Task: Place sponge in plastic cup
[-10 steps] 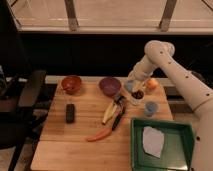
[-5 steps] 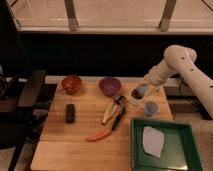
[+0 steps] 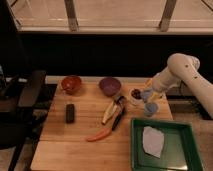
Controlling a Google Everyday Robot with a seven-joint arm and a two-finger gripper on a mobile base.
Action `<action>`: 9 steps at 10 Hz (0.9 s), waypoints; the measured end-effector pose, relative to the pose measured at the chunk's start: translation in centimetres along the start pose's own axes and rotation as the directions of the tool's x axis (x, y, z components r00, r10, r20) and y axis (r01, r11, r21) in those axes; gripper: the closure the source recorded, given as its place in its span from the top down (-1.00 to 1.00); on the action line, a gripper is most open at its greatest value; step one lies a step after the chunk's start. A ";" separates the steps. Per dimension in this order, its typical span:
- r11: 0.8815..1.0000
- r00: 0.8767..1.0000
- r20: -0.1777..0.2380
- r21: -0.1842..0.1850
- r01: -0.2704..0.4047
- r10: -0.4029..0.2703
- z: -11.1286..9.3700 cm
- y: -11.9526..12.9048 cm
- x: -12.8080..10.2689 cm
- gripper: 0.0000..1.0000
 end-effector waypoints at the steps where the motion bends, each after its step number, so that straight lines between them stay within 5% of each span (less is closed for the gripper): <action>1: 1.000 1.000 -0.004 -0.006 -0.021 0.021 0.3 0.3 0.8 -0.71; 3: 0.997 0.998 -0.007 -0.032 -0.070 0.070 1.7 1.2 2.6 -0.55; 9: 0.991 0.994 0.006 -0.073 -0.110 0.111 4.0 2.4 3.4 0.58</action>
